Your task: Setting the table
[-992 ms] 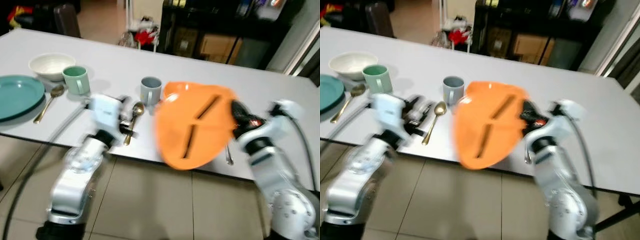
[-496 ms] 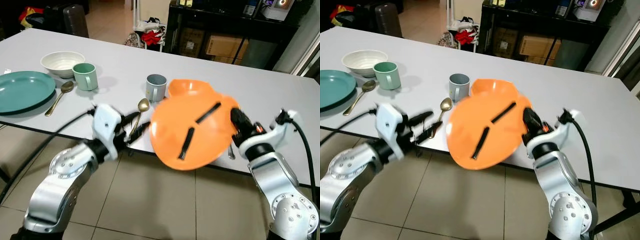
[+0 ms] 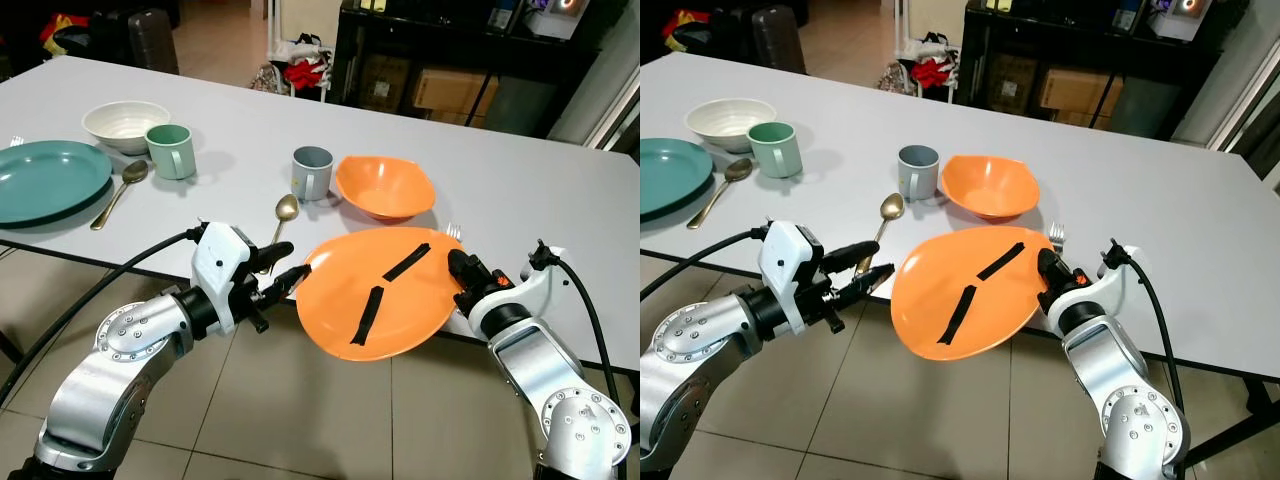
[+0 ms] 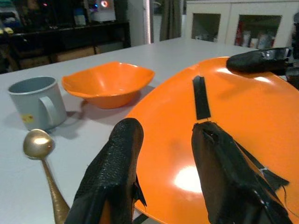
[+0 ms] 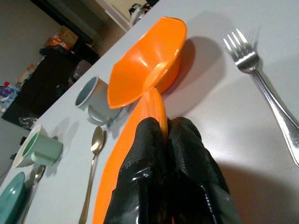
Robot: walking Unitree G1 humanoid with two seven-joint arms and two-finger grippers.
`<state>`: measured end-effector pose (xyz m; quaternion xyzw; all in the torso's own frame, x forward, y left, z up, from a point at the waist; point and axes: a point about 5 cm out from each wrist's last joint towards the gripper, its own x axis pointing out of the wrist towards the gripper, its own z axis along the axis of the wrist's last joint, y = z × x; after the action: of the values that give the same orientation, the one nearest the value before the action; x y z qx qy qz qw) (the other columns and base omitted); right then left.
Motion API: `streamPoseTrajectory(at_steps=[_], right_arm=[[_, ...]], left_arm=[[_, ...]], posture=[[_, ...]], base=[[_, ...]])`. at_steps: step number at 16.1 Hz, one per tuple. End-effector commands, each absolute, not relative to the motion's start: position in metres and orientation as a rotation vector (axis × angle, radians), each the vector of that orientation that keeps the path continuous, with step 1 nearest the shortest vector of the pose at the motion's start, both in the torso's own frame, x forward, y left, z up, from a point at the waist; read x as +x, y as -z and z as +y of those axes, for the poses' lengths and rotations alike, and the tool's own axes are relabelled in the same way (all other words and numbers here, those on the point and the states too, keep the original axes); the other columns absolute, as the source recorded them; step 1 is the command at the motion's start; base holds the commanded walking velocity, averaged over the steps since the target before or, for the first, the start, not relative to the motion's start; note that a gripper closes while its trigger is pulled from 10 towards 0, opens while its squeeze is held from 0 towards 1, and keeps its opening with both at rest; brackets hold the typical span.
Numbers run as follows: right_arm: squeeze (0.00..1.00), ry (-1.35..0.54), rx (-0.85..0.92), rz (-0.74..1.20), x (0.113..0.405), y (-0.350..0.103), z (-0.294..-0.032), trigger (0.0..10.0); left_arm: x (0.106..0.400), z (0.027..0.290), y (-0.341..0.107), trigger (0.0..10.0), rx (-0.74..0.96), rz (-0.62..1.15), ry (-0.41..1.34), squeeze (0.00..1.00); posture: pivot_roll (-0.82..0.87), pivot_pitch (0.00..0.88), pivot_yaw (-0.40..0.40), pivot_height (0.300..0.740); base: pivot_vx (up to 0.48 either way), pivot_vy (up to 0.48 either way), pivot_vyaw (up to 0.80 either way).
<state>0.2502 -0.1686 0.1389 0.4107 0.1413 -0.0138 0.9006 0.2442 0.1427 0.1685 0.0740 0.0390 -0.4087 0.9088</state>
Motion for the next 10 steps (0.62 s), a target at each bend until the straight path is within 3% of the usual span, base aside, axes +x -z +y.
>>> streamPoseTrajectory(at_steps=[1, 10], right_arm=[[0.0, 0.014, 0.877, 0.268, 0.253, -0.145, -0.169, 10.0], [0.0, 0.079, 0.979, 0.295, 0.259, -0.133, -0.175, 10.0]], left_arm=[[0.242, 0.138, -0.173, 10.0, 0.165, 0.07, 0.878, 0.0], [0.234, 0.135, -0.169, 10.0, 0.178, 0.108, 0.94, 0.0]], posture=[[0.03, 0.0, -0.077, 0.74], [0.03, 0.0, -0.085, 0.74]], base=[[0.0, 0.0, 0.0], [0.0, 0.0, 0.0]])
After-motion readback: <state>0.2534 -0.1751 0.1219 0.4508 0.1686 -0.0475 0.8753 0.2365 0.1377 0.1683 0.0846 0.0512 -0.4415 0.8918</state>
